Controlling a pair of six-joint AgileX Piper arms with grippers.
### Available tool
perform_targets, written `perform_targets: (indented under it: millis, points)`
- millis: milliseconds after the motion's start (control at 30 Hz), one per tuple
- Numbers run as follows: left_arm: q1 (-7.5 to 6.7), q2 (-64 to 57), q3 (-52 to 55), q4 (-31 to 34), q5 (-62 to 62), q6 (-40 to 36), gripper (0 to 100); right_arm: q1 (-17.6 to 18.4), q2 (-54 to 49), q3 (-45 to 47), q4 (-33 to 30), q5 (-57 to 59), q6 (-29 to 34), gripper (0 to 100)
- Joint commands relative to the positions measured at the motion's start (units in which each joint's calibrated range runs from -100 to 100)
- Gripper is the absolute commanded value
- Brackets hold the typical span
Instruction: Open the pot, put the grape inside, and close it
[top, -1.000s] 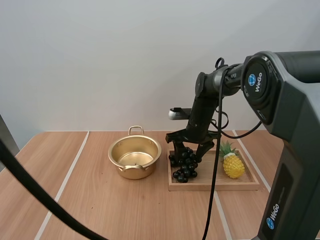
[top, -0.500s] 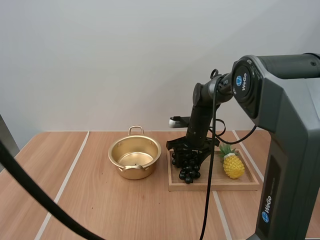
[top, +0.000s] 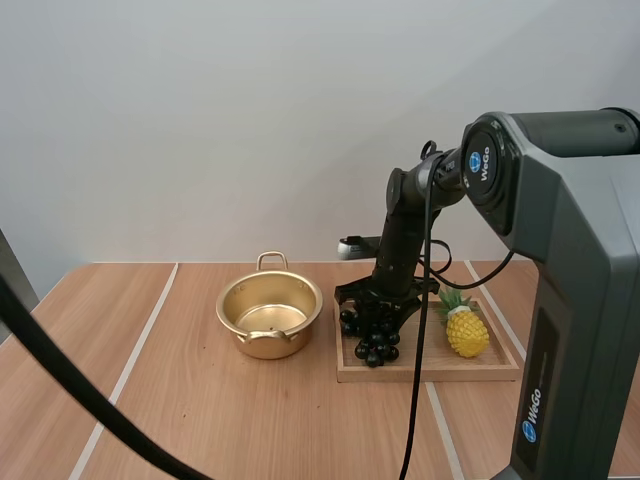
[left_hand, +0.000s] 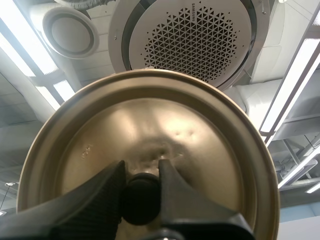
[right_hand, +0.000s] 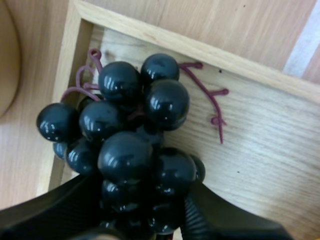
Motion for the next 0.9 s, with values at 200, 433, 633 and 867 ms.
perform_targets:
  millis: [200,433,633,867]
  points:
    - [0.02,0.4,-0.2,0.5,0.4,-0.3,0,-0.1,-7.3,-3.0,3.1,7.4,-0.5,0]
    - [0.02,0.4,-0.2,0.5,1.1,-0.3,0,-0.1,-14.5,-9.4,3.3,7.6,-0.8,0]
    - [0.02,0.4,-0.2,0.5,5.6,-0.3,0,-0.1,-18.8,-17.0,3.3,8.3,-0.8,0]
    - [0.02,0.4,-0.2,0.9,4.7,1.9,0,-0.1,-21.0,-26.1,5.4,8.3,-1.3,0]
